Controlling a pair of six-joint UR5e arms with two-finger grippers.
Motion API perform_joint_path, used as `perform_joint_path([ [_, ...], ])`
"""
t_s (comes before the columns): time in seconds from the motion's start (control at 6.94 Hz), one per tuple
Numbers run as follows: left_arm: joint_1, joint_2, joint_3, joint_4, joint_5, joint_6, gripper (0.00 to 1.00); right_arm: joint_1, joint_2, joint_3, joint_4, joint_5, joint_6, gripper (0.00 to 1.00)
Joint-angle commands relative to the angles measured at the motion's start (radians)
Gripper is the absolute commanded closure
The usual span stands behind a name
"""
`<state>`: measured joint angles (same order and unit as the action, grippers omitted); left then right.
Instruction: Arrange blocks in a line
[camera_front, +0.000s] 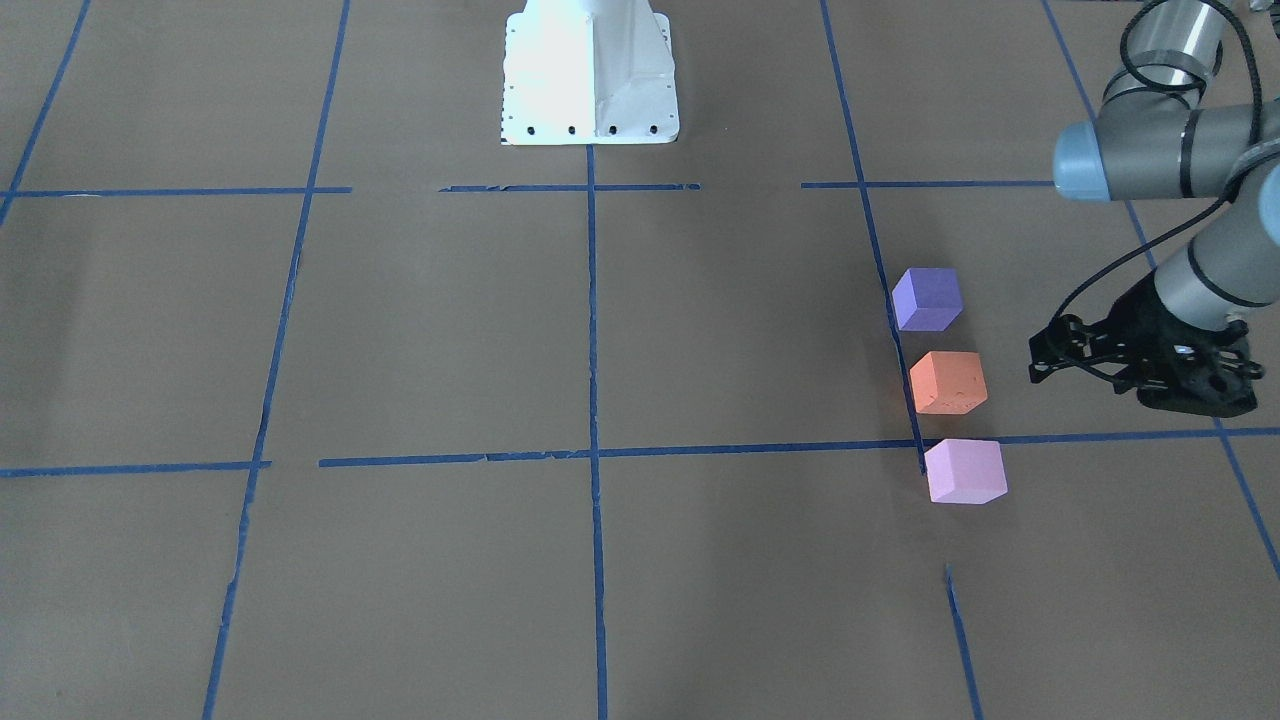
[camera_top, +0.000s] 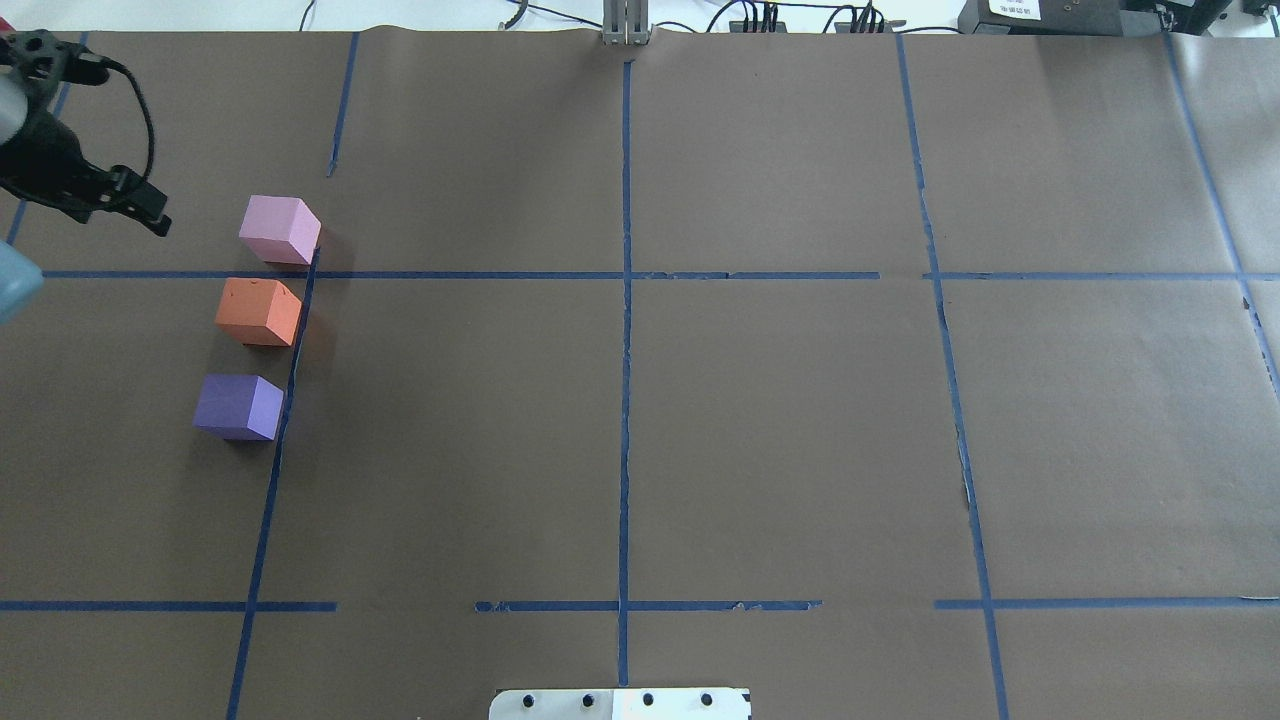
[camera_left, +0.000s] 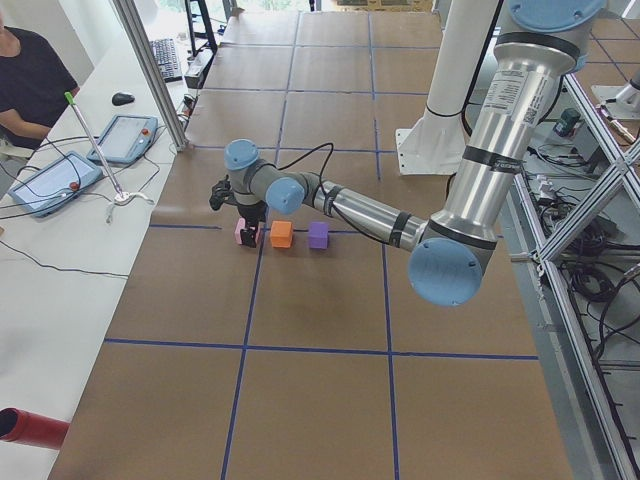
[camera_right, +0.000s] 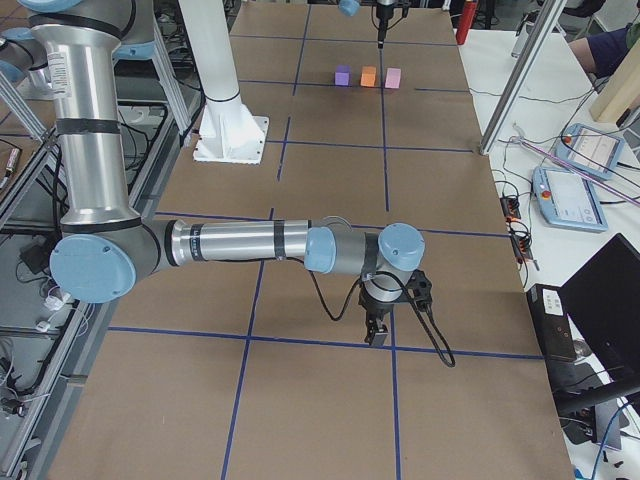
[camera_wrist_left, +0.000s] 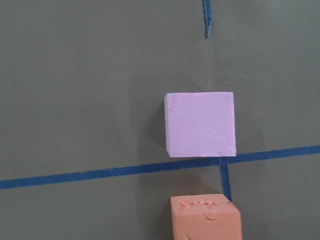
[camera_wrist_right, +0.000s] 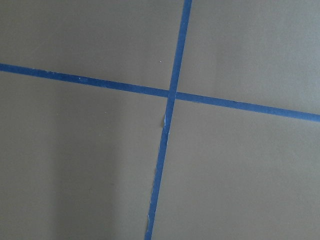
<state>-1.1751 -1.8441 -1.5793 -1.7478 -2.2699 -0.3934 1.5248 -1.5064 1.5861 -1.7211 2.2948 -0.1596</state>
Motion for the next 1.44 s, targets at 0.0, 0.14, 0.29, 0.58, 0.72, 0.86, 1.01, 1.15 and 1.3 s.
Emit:
perform_joint_path([
  [0.0,-0.154,0.077,0.117,-0.105,-0.036,0.248,0.00,0.000,0.000,0.000,0.000,0.000,0.000,0.00],
  [0.14,-0.219,0.089,0.149,-0.108,-0.036,0.325,0.00,0.000,0.000,0.000,0.000,0.000,0.000,0.00],
  [0.29,-0.269,0.136,0.163,-0.107,-0.046,0.371,0.00,0.000,0.000,0.000,0.000,0.000,0.000,0.00],
  [0.58,-0.316,0.203,0.162,-0.107,-0.099,0.361,0.00,0.000,0.000,0.000,0.000,0.000,0.000,0.00],
  [0.72,-0.331,0.204,0.159,-0.098,-0.091,0.360,0.00,0.000,0.000,0.000,0.000,0.000,0.000,0.00],
  [0.86,-0.348,0.198,0.153,-0.079,-0.091,0.361,0.00,0.000,0.000,0.000,0.000,0.000,0.000,0.00],
  [1.01,-0.409,0.198,0.116,0.010,-0.085,0.367,0.00,0.000,0.000,0.000,0.000,0.000,0.000,0.00],
  [1.15,-0.409,0.209,0.052,0.075,-0.086,0.367,0.00,0.000,0.000,0.000,0.000,0.000,0.000,0.00],
  [1.3,-0.414,0.215,0.020,0.124,-0.086,0.370,0.00,0.000,0.000,0.000,0.000,0.000,0.000,0.00],
])
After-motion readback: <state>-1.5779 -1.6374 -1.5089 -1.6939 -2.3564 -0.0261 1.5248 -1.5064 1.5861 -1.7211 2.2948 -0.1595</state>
